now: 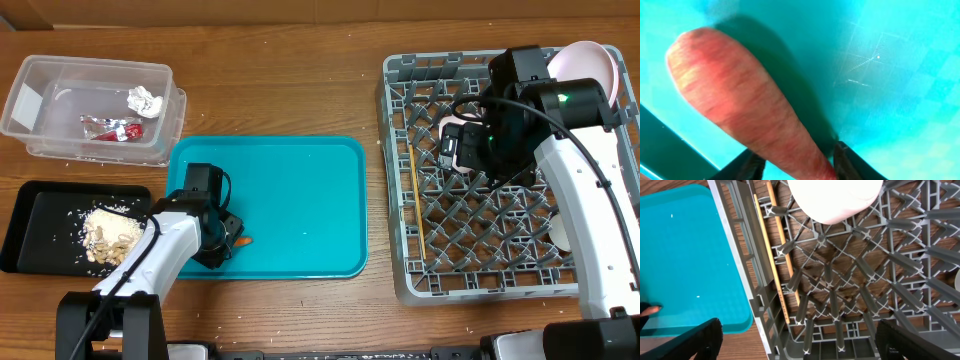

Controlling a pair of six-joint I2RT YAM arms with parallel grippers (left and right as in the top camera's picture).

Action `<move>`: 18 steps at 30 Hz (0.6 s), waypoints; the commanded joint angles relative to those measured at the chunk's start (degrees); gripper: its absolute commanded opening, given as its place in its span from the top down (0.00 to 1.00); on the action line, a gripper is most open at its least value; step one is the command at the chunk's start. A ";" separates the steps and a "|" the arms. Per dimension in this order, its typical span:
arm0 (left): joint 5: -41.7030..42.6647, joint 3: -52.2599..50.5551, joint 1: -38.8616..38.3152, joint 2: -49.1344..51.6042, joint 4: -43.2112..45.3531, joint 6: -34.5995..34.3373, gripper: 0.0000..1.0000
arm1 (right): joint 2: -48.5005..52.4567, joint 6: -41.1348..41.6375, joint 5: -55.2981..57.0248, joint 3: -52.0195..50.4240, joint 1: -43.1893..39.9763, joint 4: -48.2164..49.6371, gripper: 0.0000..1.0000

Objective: Sort waste into correct bins and load items into the dishwasher
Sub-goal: 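Carry the carrot left and lower it onto the black tray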

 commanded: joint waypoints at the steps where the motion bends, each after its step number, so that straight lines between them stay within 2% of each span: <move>1: -1.84 -0.96 0.31 0.98 0.57 1.66 0.62 | 0.07 -1.05 0.11 -0.04 -0.13 0.09 0.00; 3: -2.47 -0.96 0.31 0.98 0.74 2.86 0.67 | 0.07 -1.05 0.11 -0.04 -0.13 0.09 0.00; 6: -3.96 -0.79 0.31 0.98 0.79 4.17 0.82 | 0.07 -1.05 0.11 -0.04 -0.13 0.00 0.00; 11: -5.77 -0.31 0.31 0.96 0.98 7.26 0.85 | 0.07 -1.07 0.11 -0.04 -0.13 -0.33 0.00; 18: -6.19 2.43 0.31 0.85 1.01 13.44 0.96 | 0.07 -1.05 0.13 -0.04 -0.13 -0.74 0.00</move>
